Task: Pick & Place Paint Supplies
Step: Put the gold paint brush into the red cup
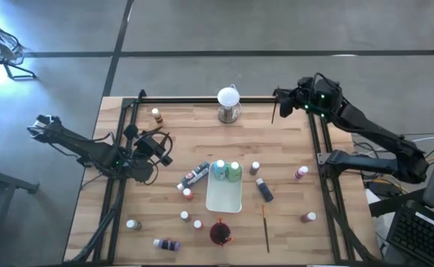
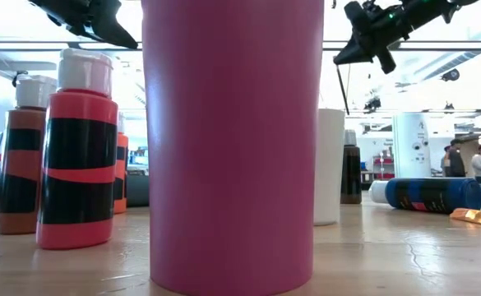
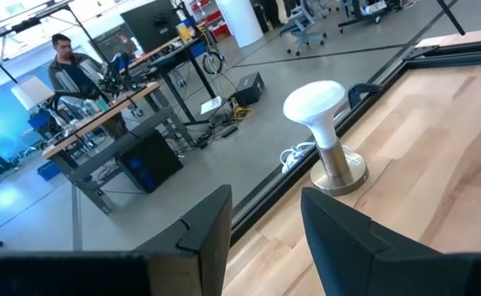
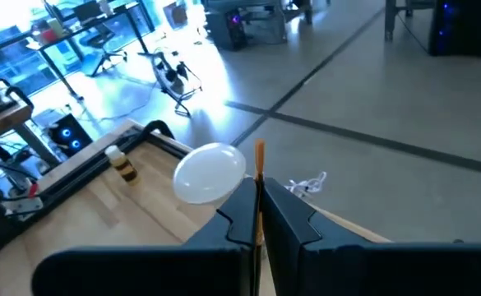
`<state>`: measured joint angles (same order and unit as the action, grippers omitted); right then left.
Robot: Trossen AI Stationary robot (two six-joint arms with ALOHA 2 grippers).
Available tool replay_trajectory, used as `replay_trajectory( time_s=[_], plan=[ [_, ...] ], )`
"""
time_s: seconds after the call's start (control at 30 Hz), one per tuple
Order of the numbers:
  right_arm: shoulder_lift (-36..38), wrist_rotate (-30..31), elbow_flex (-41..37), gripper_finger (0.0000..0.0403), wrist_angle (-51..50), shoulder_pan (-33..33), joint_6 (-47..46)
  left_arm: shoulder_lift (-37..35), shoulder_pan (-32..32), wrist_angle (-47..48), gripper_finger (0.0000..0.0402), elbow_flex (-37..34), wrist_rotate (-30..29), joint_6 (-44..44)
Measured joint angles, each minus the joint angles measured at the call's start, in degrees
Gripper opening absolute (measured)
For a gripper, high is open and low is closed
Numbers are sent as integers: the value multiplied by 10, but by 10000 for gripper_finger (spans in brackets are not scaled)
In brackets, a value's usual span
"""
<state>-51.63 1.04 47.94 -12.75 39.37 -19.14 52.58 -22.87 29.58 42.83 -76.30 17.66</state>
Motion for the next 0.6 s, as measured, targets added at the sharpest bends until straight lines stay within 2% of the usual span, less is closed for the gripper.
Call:
replay_trajectory(
  time_s=[0.33, 0.6],
  plan=[
    [-19, 3, 14, 8, -4, -14, 30, 0, 0, 0, 154, 0, 4, 14],
    [30, -11, 15, 8, 0, -117, 148, 0, 0, -6, 154, 0, 6, 19]
  ],
)
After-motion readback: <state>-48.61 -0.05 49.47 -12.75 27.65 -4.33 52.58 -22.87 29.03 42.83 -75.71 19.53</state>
